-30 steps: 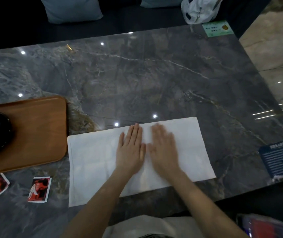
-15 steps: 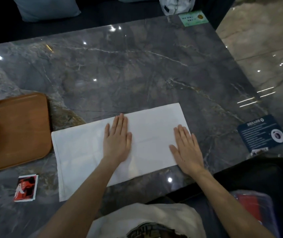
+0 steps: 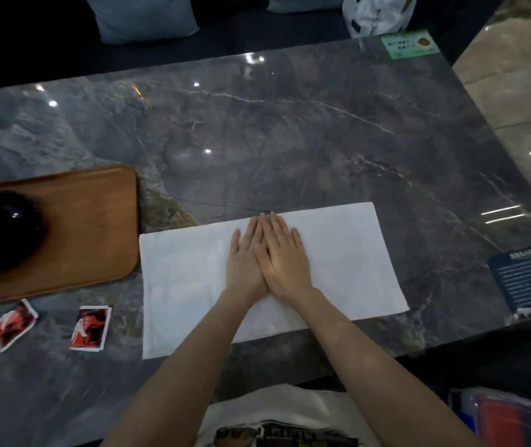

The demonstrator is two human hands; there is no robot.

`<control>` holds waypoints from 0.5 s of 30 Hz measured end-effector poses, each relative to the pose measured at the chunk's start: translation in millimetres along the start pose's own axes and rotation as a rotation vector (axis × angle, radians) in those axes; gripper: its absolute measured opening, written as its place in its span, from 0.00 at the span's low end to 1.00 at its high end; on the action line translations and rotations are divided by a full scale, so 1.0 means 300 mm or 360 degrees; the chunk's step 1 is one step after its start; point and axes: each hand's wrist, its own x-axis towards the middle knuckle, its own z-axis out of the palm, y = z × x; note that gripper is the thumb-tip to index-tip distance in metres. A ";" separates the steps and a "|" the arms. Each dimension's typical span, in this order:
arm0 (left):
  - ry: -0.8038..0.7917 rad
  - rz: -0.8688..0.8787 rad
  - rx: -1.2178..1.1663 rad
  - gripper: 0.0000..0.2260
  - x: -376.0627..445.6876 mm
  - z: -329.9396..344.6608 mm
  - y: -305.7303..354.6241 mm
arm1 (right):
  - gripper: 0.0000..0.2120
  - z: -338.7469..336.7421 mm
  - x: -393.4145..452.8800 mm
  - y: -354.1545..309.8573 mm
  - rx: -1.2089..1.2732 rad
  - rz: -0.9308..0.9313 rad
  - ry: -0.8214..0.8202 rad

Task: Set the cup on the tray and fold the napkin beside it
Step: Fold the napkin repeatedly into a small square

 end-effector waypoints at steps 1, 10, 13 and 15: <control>0.0012 0.0008 -0.0015 0.29 0.001 0.002 -0.004 | 0.31 0.009 0.002 0.009 -0.0022 -0.0010 -0.0019; 0.0144 -0.0254 -0.0137 0.27 -0.088 -0.006 -0.167 | 0.33 0.030 -0.001 0.037 -0.0271 -0.0089 -0.0088; 0.0245 -0.0470 -0.0128 0.26 -0.136 -0.008 -0.266 | 0.33 0.037 -0.001 0.037 -0.0290 -0.0109 -0.0020; 0.0264 -0.0547 -0.0147 0.27 -0.165 -0.011 -0.317 | 0.32 0.041 -0.002 0.033 -0.0296 -0.0110 -0.0013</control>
